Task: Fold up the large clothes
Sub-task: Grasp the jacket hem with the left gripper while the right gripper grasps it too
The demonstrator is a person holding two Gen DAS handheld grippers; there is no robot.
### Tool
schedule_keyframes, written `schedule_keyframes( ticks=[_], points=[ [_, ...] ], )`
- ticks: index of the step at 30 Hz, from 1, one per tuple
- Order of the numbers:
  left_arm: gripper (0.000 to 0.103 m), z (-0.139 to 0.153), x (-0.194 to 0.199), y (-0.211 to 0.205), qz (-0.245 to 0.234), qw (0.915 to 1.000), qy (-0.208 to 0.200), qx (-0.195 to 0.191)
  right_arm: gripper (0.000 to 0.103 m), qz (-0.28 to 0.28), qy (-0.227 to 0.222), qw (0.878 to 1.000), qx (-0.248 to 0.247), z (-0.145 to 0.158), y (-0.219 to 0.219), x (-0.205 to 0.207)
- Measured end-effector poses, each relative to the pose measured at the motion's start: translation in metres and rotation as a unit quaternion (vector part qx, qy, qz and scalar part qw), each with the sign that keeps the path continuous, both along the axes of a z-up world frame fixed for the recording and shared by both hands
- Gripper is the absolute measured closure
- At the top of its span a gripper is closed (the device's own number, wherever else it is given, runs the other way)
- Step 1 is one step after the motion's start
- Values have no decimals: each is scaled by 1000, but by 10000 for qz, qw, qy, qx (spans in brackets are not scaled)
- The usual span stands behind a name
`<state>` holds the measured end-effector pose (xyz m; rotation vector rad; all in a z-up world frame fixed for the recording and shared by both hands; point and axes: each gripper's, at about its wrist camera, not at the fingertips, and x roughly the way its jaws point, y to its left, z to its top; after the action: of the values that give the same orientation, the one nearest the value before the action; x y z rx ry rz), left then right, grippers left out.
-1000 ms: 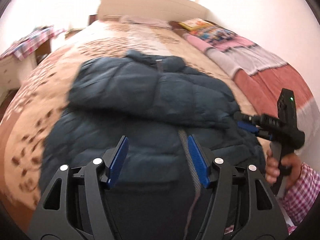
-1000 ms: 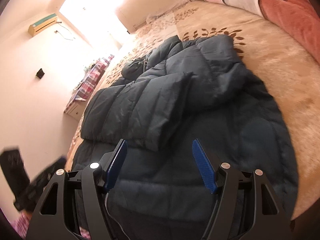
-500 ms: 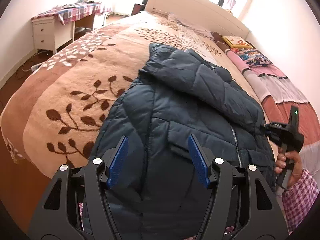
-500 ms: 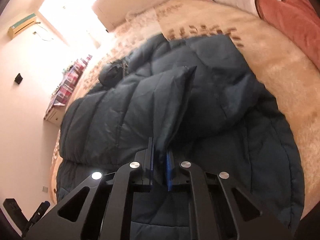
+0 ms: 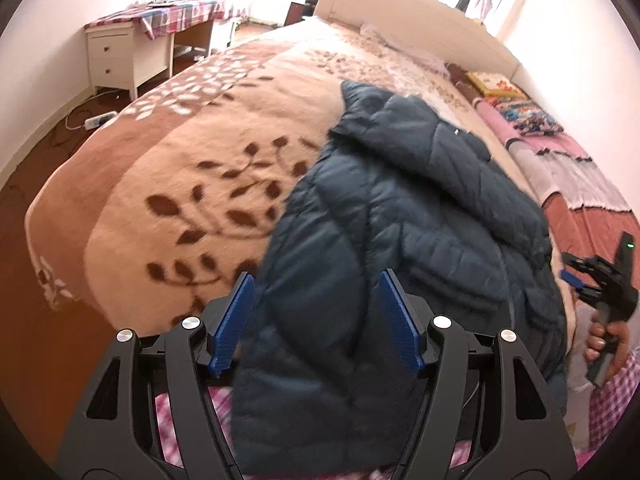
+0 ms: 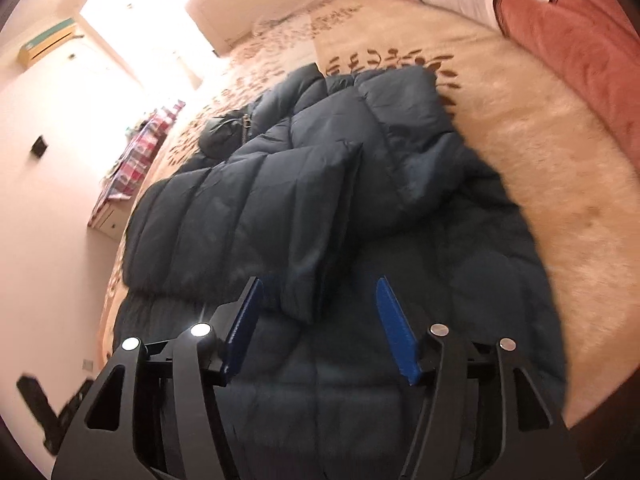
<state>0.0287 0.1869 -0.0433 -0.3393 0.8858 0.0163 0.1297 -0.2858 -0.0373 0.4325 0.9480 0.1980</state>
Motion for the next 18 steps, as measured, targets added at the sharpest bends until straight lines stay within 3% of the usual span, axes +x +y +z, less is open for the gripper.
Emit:
schedule_keyframes(
  ticks=[9, 18],
  points=[
    [38, -30, -32, 15, -160, 9973, 687, -209, 35, 262, 457, 9984, -229, -1, -37, -95],
    [38, -43, -37, 16, -144, 9937, 887, -665, 32, 304, 1236, 9918, 105, -33, -54, -151]
  ],
)
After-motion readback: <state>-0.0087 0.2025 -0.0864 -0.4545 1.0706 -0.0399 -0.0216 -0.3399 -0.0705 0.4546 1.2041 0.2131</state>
